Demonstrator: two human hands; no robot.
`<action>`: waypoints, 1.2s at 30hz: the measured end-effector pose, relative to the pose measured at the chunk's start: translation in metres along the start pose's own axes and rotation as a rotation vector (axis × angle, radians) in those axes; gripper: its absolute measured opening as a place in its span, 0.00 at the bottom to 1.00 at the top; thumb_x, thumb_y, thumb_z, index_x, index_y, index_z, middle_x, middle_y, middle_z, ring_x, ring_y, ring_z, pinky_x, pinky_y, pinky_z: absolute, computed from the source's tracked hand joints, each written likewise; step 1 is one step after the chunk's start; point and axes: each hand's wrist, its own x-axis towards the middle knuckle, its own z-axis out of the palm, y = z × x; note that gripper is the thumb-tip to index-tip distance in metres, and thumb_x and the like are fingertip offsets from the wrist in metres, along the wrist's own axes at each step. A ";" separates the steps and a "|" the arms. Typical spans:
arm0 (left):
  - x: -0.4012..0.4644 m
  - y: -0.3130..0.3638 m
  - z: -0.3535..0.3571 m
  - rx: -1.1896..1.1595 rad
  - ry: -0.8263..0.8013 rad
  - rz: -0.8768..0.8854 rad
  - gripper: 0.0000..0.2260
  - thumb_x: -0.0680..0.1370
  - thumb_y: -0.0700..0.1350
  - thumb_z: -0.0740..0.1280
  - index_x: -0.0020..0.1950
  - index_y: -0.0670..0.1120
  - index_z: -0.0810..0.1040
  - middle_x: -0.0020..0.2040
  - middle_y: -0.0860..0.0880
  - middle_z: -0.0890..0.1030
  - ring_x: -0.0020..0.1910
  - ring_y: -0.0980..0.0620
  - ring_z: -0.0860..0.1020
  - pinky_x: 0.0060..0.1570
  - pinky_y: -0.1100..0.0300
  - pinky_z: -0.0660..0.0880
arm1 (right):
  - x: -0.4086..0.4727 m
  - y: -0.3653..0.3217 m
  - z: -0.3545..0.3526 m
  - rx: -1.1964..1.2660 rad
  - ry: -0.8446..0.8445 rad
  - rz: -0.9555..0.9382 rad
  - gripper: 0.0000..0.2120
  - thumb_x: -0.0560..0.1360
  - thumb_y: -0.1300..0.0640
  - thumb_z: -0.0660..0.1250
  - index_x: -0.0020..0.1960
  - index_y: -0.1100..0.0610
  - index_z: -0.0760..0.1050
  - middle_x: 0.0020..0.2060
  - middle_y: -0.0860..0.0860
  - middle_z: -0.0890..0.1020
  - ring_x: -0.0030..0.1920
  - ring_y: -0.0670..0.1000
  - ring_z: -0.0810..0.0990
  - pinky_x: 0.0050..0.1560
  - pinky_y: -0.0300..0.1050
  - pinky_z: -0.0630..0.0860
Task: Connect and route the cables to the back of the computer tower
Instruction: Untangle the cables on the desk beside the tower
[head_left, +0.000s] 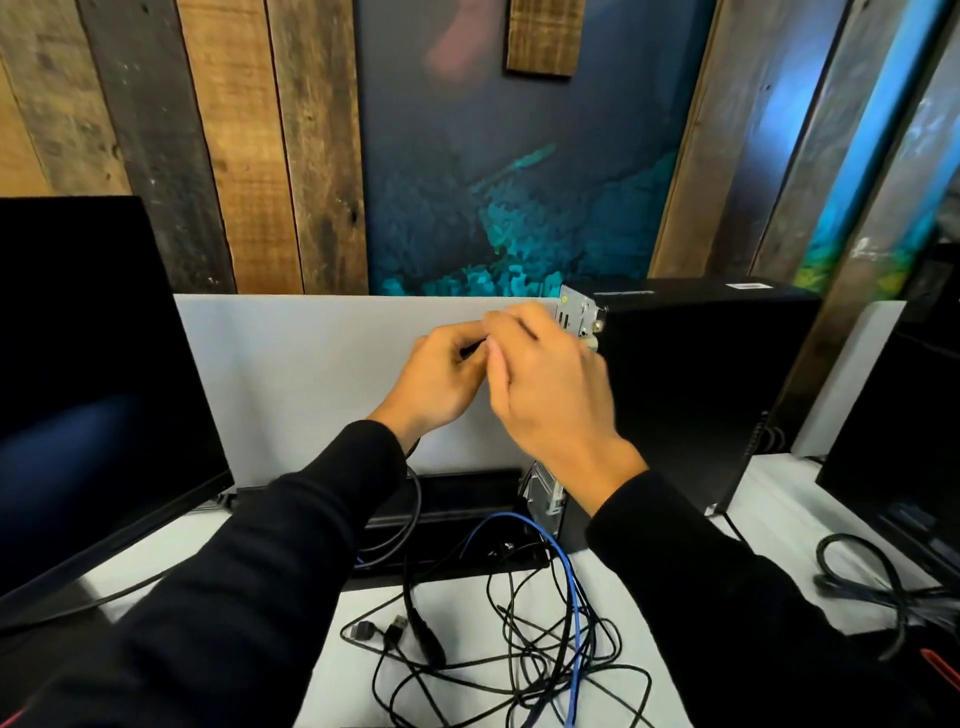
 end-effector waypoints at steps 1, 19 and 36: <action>0.003 0.002 0.001 -0.017 -0.010 -0.008 0.11 0.84 0.47 0.63 0.52 0.60 0.83 0.47 0.61 0.86 0.49 0.63 0.82 0.51 0.58 0.77 | 0.002 0.004 -0.005 -0.013 0.071 0.011 0.07 0.78 0.57 0.67 0.54 0.57 0.80 0.51 0.54 0.80 0.46 0.60 0.81 0.33 0.53 0.79; 0.040 0.012 0.031 0.281 0.127 -0.022 0.07 0.81 0.47 0.69 0.48 0.48 0.85 0.35 0.55 0.80 0.34 0.55 0.77 0.34 0.72 0.64 | -0.016 0.084 0.015 0.064 0.265 0.249 0.18 0.84 0.53 0.57 0.69 0.57 0.76 0.68 0.52 0.77 0.72 0.54 0.70 0.75 0.61 0.59; 0.050 0.022 0.029 0.421 0.094 -0.015 0.08 0.81 0.48 0.68 0.50 0.47 0.85 0.38 0.52 0.81 0.38 0.50 0.76 0.39 0.62 0.64 | -0.013 0.081 0.025 0.079 0.341 0.270 0.16 0.83 0.54 0.59 0.66 0.57 0.77 0.65 0.52 0.78 0.71 0.54 0.72 0.75 0.60 0.58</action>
